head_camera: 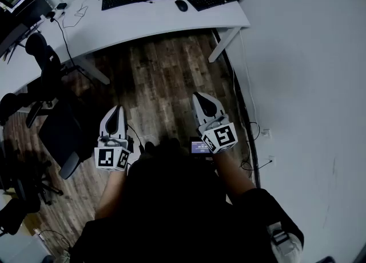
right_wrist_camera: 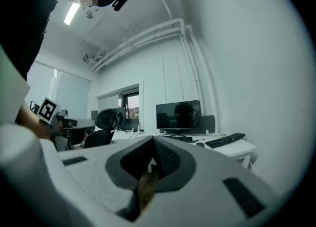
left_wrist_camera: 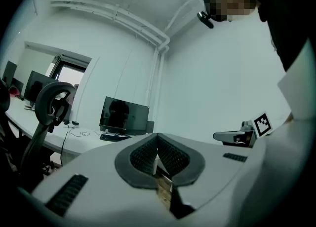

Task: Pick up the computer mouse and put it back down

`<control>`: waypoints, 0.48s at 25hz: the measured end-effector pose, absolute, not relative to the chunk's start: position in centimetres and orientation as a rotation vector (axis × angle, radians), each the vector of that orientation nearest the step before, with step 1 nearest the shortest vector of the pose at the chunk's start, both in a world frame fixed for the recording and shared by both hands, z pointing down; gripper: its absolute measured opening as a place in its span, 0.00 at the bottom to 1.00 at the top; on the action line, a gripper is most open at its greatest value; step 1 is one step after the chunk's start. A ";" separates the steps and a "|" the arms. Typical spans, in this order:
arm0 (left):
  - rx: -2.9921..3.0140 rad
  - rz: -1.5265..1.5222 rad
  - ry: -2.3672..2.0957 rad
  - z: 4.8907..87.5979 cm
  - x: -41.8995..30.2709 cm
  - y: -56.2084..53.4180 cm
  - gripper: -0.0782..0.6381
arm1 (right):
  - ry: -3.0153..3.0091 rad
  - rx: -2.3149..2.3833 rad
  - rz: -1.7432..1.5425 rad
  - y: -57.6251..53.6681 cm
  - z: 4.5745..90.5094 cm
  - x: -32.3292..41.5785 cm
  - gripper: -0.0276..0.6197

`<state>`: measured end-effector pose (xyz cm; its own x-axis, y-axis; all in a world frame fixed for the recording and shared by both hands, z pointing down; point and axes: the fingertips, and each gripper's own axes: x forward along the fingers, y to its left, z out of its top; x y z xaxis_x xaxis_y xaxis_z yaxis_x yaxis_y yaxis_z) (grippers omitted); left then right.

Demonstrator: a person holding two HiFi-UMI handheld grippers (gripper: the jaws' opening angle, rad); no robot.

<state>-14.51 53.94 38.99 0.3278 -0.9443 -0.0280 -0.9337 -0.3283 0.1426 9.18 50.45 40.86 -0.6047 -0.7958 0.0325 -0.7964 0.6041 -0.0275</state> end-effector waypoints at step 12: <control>2.484 -0.158 -1.716 39.3 -12.0 53.5 0.10 | -2.815 1.385 0.091 49.7 40.9 11.5 0.05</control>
<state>-12.00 53.52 39.33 0.3528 -0.9355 -0.0183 -0.9232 -0.3512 0.1561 11.53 49.69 40.92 -0.6106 -0.7915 0.0281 -0.7916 0.6089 -0.0506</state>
